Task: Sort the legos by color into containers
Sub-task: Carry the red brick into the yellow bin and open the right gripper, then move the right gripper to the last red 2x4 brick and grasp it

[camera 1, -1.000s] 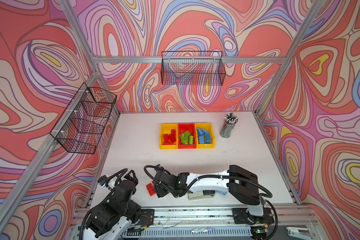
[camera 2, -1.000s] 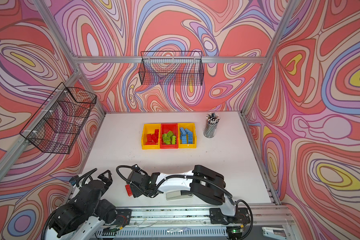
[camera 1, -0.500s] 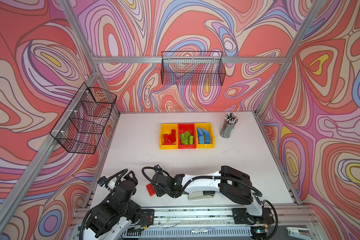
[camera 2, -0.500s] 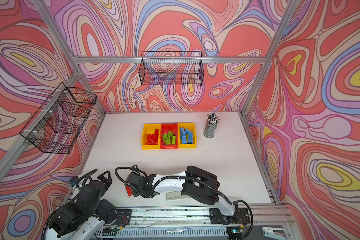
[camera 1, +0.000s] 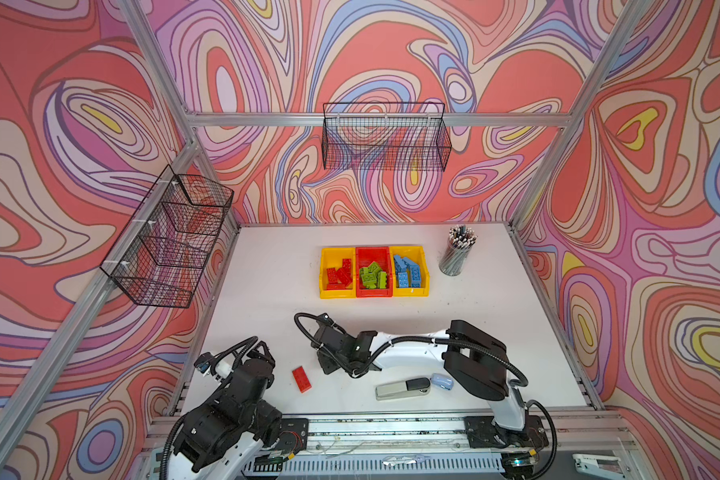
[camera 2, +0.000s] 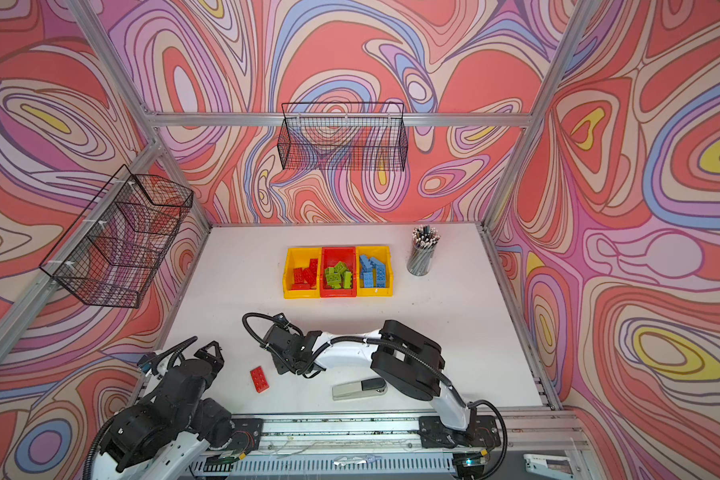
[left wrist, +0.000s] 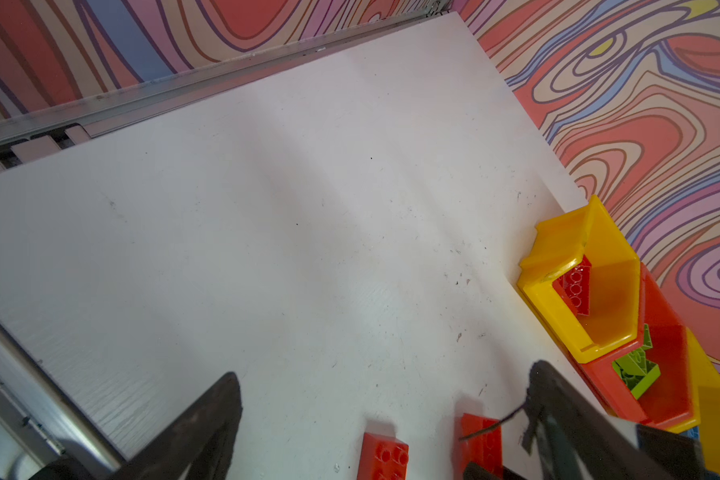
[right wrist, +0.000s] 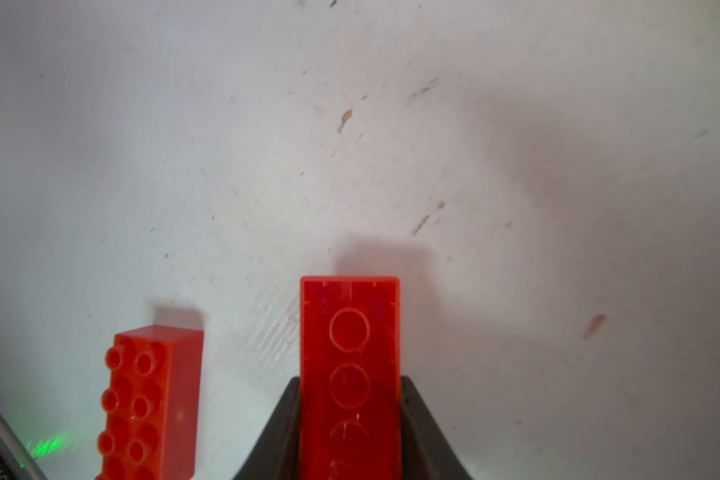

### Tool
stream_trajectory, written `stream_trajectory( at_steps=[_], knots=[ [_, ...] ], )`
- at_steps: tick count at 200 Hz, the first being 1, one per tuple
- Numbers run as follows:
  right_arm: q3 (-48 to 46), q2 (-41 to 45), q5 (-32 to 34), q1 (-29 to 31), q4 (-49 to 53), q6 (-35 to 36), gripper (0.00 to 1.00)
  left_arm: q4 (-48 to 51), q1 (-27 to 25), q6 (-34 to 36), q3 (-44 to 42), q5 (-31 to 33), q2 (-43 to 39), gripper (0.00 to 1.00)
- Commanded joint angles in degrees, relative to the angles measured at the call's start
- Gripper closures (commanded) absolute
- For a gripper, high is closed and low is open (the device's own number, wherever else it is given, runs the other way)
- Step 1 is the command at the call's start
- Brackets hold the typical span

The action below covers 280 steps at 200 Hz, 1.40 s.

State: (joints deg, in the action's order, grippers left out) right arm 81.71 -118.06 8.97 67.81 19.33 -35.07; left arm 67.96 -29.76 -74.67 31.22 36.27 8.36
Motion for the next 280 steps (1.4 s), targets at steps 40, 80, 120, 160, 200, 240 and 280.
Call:
stream_trajectory(
  at_steps=[40,80,120,160,200,240,280],
  knots=[
    [13.48,2.88,-2.75,-12.75,9.23,11.18,0.74,-4.24,-0.24,-0.08,-1.08,2.49,5.59,0.07],
    [25.19,-6.08,-5.01,-18.18,12.16,14.76,0.74,-11.03,-0.27,2.64,-1.08,2.40,11.87,0.07],
    [35.76,-14.62,-6.27,-21.17,13.87,16.40,0.73,-15.25,-0.21,4.05,-1.07,3.86,16.00,0.06],
    [43.54,-20.07,-6.88,-22.90,15.99,17.13,0.64,-16.46,0.54,6.13,0.02,5.06,17.36,0.05],
    [40.31,-16.22,-10.29,-23.09,12.25,17.04,0.28,-17.83,3.43,9.39,-0.17,1.32,17.32,0.05],
    [30.97,-7.35,-12.13,-22.45,9.53,13.74,0.20,-18.62,8.34,10.51,-1.06,-5.44,16.73,0.05],
    [12.89,3.64,-13.77,-16.42,3.83,7.87,0.20,-15.74,16.64,9.46,-1.04,-15.95,21.23,0.05]
  ],
)
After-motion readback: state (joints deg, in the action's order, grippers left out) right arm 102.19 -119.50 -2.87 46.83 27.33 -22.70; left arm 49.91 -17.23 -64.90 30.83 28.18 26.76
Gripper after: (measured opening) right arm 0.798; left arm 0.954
